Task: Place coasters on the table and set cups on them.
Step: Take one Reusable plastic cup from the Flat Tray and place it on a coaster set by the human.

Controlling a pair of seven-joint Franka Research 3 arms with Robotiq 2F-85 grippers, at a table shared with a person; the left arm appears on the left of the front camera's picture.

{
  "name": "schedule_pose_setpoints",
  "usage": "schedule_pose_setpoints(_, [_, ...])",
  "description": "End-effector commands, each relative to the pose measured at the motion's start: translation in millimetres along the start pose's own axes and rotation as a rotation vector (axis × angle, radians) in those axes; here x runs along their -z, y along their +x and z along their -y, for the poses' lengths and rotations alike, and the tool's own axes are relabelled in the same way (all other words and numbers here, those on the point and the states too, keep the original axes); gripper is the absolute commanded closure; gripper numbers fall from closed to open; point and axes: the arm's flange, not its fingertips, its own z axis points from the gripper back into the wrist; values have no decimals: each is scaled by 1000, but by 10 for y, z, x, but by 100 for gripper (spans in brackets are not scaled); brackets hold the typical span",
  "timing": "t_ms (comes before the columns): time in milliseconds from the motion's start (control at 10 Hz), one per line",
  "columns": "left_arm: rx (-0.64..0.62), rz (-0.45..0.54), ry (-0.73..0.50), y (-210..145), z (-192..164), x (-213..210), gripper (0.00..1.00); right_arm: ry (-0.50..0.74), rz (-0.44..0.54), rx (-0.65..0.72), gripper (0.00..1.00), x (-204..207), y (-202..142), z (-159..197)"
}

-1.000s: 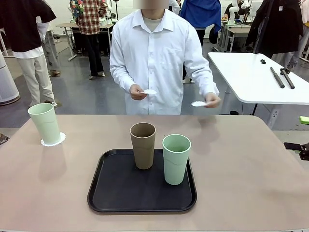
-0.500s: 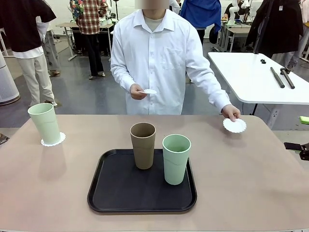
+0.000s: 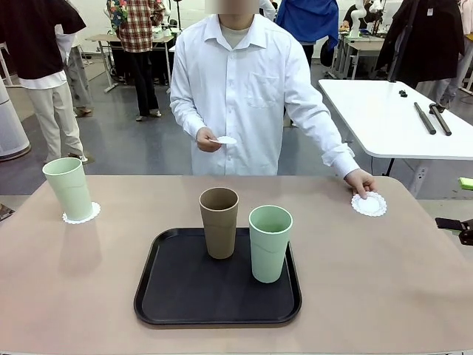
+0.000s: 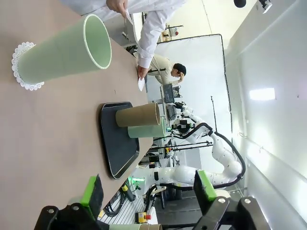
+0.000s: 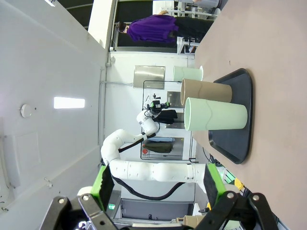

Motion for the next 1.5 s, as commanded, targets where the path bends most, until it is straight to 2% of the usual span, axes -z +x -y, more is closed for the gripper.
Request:
schedule_pose_setpoints(0, [4, 9, -3, -29, 20, 3, 0, 25, 13, -6, 0, 19, 28, -25])
schedule_pose_setpoints(1400, [4, 9, -3, -29, 20, 3, 0, 0, 0, 0, 0, 0, 0, 0])
